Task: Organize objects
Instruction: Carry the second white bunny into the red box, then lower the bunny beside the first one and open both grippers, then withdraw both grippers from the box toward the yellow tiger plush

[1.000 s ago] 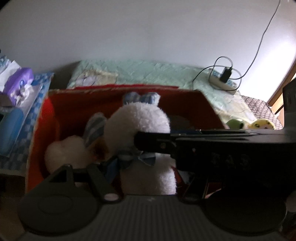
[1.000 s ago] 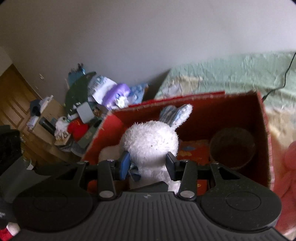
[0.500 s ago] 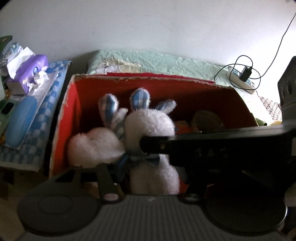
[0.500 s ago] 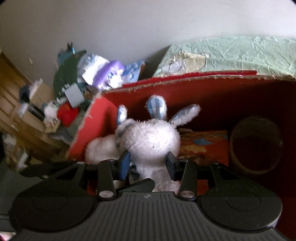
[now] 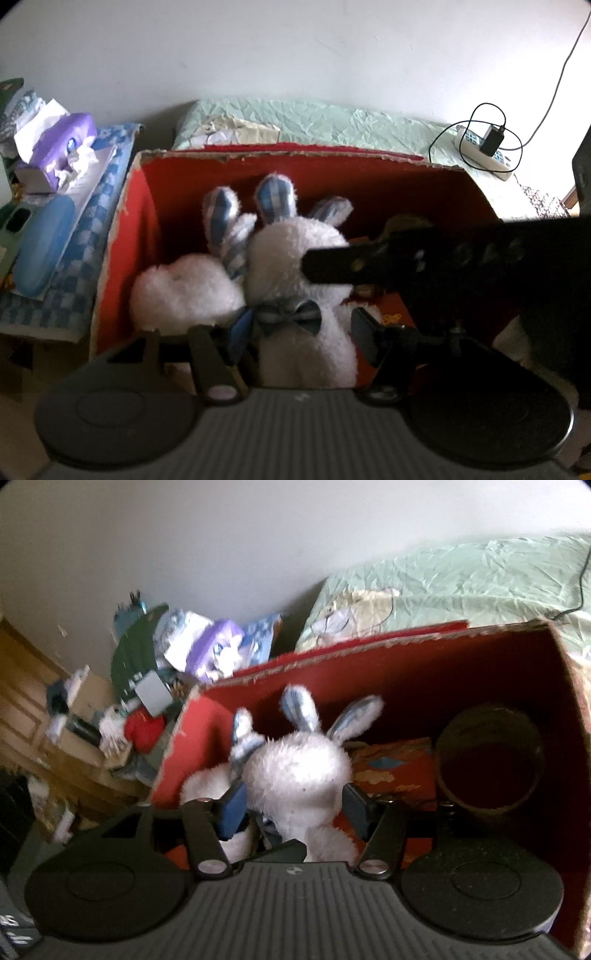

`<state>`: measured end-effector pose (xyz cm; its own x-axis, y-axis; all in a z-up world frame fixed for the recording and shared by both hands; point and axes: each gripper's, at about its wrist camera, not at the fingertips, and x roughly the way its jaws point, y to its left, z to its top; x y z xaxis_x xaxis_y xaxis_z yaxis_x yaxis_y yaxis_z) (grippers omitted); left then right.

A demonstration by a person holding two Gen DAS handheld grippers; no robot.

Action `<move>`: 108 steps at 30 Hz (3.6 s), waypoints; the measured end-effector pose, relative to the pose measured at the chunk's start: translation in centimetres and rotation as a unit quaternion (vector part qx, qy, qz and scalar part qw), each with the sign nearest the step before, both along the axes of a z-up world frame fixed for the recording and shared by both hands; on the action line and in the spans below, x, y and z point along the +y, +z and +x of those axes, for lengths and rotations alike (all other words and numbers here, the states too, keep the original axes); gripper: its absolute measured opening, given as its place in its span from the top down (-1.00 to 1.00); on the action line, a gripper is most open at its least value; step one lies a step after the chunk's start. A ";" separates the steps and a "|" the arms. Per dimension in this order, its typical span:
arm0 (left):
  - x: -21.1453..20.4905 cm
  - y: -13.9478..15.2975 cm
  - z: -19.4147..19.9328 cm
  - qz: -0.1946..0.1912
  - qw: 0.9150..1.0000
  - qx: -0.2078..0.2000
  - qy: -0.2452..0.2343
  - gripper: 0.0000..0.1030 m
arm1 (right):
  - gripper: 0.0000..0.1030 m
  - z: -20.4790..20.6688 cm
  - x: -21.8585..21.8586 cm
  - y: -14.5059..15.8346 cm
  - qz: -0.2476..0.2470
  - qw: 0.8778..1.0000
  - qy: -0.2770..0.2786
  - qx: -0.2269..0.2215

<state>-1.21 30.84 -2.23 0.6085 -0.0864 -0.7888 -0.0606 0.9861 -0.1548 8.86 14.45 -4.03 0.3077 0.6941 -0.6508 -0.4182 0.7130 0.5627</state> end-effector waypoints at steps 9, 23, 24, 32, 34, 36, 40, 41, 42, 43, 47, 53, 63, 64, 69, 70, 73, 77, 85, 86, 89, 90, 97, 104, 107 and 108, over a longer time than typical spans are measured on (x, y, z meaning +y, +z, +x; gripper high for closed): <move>-0.7 0.5 -0.1 0.035 0.999 0.000 0.008 -0.20 | 0.45 0.1 -0.5 -0.6 -0.002 1.000 -0.023 0.007; -1.7 0.2 0.4 0.058 0.998 0.017 0.014 -0.28 | 0.41 -0.2 -0.7 -0.5 0.004 1.000 -0.019 -0.011; -1.8 0.2 0.4 0.059 0.998 0.017 0.014 -0.29 | 0.41 -0.2 -0.9 -0.4 0.006 1.000 -0.021 -0.014; -2.1 0.0 0.4 0.067 0.997 0.021 0.013 -0.32 | 0.41 -0.9 -2.1 -0.7 -0.041 0.997 -0.043 -0.059; -2.1 0.0 0.4 0.068 0.997 0.023 0.012 -0.35 | 0.42 -1.0 -2.1 -1.1 -0.053 0.996 -0.045 -0.064; -2.2 0.0 0.4 0.070 0.997 0.025 0.012 -0.37 | 0.42 -1.0 -2.2 -1.1 -0.049 0.995 -0.045 -0.068; -2.4 -0.1 0.3 0.071 0.997 0.028 0.013 -0.42 | 0.41 -1.2 -1.9 -1.1 -0.062 0.994 -0.046 -0.079; -2.5 0.0 0.3 0.073 0.997 0.029 0.012 -0.44 | 0.41 -1.2 -2.0 -1.1 -0.062 0.994 -0.047 -0.080; -2.6 -0.1 0.2 0.074 0.997 0.030 0.010 -0.45 | 0.41 -1.1 -2.0 -1.1 -0.062 0.994 -0.049 -0.079; -2.6 -0.1 0.2 0.075 0.997 0.032 0.010 -0.47 | 0.41 -1.2 -2.0 -1.1 -0.063 0.994 -0.050 -0.077; -2.8 -0.1 0.2 0.077 0.996 0.033 0.014 -0.48 | 0.41 -1.0 -1.8 -1.1 -0.070 0.993 -0.055 -0.076; -3.1 0.0 -0.1 0.088 0.995 0.032 0.019 -0.47 | 0.41 -1.0 -1.6 -1.0 -0.073 0.992 -0.054 -0.083; -3.3 0.6 -1.1 0.101 0.994 0.028 0.036 -0.47 | 0.41 -1.4 -1.2 -0.8 -0.085 0.989 -0.052 -0.105; -3.3 0.8 -1.2 0.103 0.994 0.026 0.038 -0.49 | 0.41 -1.5 -1.2 -0.8 -0.087 0.989 -0.052 -0.107; -3.2 1.2 -1.9 0.107 0.993 0.023 0.050 -0.54 | 0.41 -1.5 -1.2 -0.8 -0.087 0.989 -0.056 -0.107; -3.2 1.2 -2.0 0.108 0.993 0.023 0.051 -0.54 | 0.41 -1.6 -1.2 -0.8 -0.090 0.988 -0.058 -0.107; -3.2 1.5 -2.4 0.112 0.992 0.021 0.056 -0.55 | 0.41 -2.1 -1.3 -0.6 -0.091 0.987 -0.060 -0.114; -3.2 1.8 -2.9 0.114 0.991 0.020 0.063 -0.55 | 0.41 -2.4 -2.1 -0.6 -0.066 0.992 -0.065 -0.091; -4.1 3.0 -3.7 0.121 0.990 0.014 0.069 -0.57 | 0.41 -3.8 -3.9 1.4 -0.030 0.994 -0.067 -0.085; -4.3 3.2 -3.7 0.121 0.990 0.013 0.070 -0.57 | 0.41 -3.9 -4.2 1.6 -0.025 0.994 -0.068 -0.085; -5.0 4.0 -3.9 0.122 0.990 0.004 0.069 -0.57 | 0.41 -4.3 -5.0 2.4 -0.010 0.994 -0.066 -0.086; -5.2 4.2 -4.0 0.122 0.990 0.002 0.069 -0.57 | 0.41 -4.4 -5.3 2.6 -0.006 0.994 -0.067 -0.085; -7.7 5.8 -4.4 0.121 0.991 -0.016 0.062 -0.57 | 0.41 -5.0 -7.6 3.8 0.008 0.994 -0.070 -0.085; -10.8 6.2 -4.3 0.113 0.992 -0.018 0.047 -0.61 | 0.40 -5.5 -10.9 4.4 0.013 0.994 -0.072 -0.082; -12.1 6.3 -4.1 0.111 0.993 -0.018 0.041 -0.61 | 0.40 -5.5 -12.5 4.5 0.016 0.994 -0.080 -0.079; -12.6 6.3 -4.1 0.111 0.993 -0.019 0.039 -0.61 | 0.40 -5.5 -13.0 4.5 0.017 0.993 -0.082 -0.079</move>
